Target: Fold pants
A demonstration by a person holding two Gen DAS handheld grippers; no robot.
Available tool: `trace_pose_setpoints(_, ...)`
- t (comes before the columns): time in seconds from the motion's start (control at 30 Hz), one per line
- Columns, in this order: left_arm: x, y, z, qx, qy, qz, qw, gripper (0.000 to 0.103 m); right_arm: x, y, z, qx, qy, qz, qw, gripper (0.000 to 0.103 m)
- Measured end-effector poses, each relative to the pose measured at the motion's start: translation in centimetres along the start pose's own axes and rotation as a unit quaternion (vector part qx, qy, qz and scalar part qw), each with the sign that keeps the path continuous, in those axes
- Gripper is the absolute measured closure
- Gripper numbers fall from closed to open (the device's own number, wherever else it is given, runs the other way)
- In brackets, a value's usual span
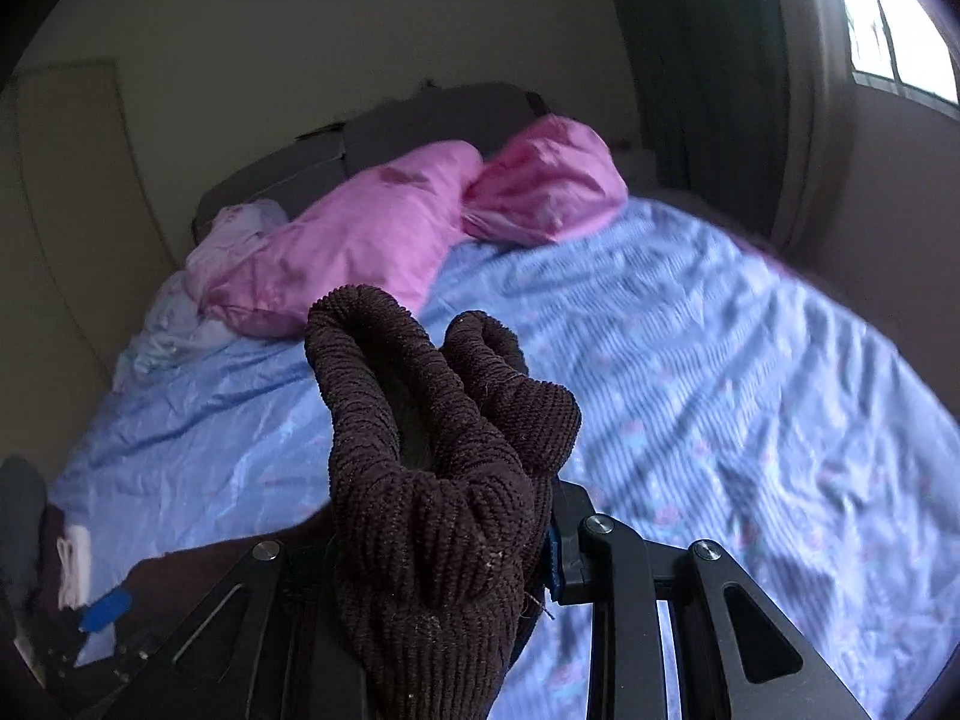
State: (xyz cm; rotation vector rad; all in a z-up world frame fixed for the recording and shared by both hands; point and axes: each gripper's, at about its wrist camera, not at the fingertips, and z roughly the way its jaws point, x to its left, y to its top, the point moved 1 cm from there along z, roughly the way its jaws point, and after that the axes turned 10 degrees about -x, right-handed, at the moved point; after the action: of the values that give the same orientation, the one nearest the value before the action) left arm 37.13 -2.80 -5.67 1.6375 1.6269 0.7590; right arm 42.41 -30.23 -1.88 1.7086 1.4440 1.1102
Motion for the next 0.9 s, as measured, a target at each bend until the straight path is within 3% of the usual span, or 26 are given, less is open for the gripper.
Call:
trace_pose_setpoints(0.23,4.7,0.0,-4.3,-0.013,-0.005,0.013,0.9998,0.037,8.0,0.2,-4.0,-0.016,0.017,-0.079,0.997,0.075)
trace_pose_setpoints(0.5,13.5,-3.0,-8.0,-0.009,0.059,0.027,0.9978,0.037,17.0,-2.1,-6.0,-0.023,0.041,-0.148,0.988,0.075)
trace_pose_setpoints(0.9,23.3,-8.9,-9.1,0.024,0.110,-0.035,0.9931,0.037,31.1,-14.5,-2.1,0.044,0.058,-0.269,0.960,0.075)
